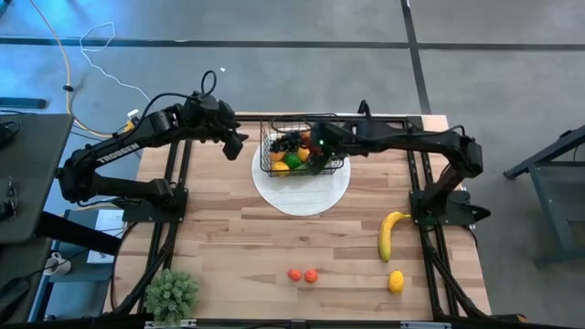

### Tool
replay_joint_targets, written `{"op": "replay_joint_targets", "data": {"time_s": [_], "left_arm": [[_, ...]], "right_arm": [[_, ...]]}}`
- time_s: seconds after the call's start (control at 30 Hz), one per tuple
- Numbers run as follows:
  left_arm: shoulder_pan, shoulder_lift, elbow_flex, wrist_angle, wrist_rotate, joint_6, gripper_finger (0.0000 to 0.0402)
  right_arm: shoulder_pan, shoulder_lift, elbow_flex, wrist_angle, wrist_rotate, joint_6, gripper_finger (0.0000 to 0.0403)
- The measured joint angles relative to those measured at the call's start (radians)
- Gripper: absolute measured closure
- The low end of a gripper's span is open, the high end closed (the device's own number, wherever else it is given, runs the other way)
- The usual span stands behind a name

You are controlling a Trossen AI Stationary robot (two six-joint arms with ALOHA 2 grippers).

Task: Build produce basket
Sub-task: Put the left orange fruit into the black basket

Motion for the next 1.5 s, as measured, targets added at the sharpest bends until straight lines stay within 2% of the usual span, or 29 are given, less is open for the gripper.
{"op": "replay_joint_targets", "data": {"time_s": [0.07, 0.17, 0.37, 0.77, 1.03, 1.23, 1.5], "left_arm": [[0.0, 0.0, 0.0, 0.0, 0.013, -0.012, 0.0155], [-0.006, 0.0, 0.0, 0.003, 0.093, -0.026, 0.0141], [-0.1, 0.0, 0.0, 0.01, 0.219, -0.005, 0.014], [-0.467, 0.0, 0.0, 0.037, 0.203, 0.037, 0.0143], [-0.639, 0.027, -0.001, 0.124, 0.189, -0.015, 0.0143], [-0.756, 0.101, -0.001, 0.189, 0.077, -0.017, 0.0143], [-0.866, 0.217, 0.0, 0.293, 0.062, 0.038, 0.0143]], "right_arm": [[0.034, -0.002, 0.0, -0.003, 0.024, 0.082, 0.0137], [0.084, -0.003, 0.0, -0.022, 0.049, 0.213, 0.0137], [0.179, -0.004, 0.0, -0.072, 0.05, 0.457, 0.0137], [0.342, -0.004, 0.0, -0.311, 0.05, 0.889, 0.0137], [0.409, -0.004, 0.0, -0.377, 0.002, 0.996, 0.0137], [0.459, -0.004, 0.0, -0.374, -0.08, 1.008, 0.0137], [0.555, -0.004, 0.0, -0.372, -0.145, 1.102, 0.0137]]}}
